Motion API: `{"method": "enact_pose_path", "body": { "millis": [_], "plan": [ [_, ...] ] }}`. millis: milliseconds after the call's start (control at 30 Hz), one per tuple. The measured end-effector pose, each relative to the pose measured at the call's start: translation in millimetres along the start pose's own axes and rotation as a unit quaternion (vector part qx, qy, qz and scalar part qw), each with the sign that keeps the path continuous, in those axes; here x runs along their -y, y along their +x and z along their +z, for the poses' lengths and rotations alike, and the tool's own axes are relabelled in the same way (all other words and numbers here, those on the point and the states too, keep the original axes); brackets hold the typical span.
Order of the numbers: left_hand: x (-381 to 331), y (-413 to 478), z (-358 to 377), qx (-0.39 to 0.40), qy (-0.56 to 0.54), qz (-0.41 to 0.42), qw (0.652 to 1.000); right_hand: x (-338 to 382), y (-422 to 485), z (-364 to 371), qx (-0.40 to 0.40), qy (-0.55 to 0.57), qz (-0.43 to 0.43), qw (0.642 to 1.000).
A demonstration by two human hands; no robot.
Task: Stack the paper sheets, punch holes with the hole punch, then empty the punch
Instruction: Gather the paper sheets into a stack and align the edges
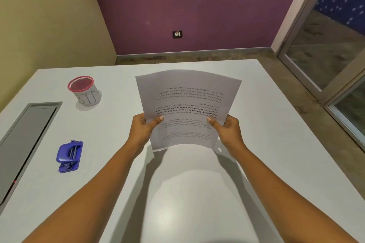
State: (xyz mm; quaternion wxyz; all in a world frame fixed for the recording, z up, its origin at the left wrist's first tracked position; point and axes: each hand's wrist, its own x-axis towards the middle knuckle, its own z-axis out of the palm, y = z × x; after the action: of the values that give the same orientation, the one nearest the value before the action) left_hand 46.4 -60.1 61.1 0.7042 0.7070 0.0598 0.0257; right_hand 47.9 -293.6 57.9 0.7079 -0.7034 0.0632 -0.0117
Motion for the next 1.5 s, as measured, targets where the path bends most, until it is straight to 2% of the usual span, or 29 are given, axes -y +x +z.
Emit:
{"method": "enact_pose_path", "body": {
  "millis": [433,633,1233,1400,1500],
  "plan": [
    [-1,-4,1,-0.003,-0.001,0.007,1.000,3,1,0,-0.002,0.018,0.010,1.000],
    [-2,-6,0,0.011,-0.011,0.015,1.000,4,1,-1,0.007,-0.016,0.004,1.000],
    [-1,-10,5,0.006,-0.009,0.006,1.000,-6,3,-9,0.009,-0.015,0.022,1.000],
    [-3,-10,1,-0.020,-0.057,0.010,0.998,-9,3,-23,0.022,-0.013,0.033,0.999],
    [-6,-10,-3,-0.053,-0.118,0.003,0.992,-12,2,-30,0.000,-0.016,0.035,0.999]
  ]
}}
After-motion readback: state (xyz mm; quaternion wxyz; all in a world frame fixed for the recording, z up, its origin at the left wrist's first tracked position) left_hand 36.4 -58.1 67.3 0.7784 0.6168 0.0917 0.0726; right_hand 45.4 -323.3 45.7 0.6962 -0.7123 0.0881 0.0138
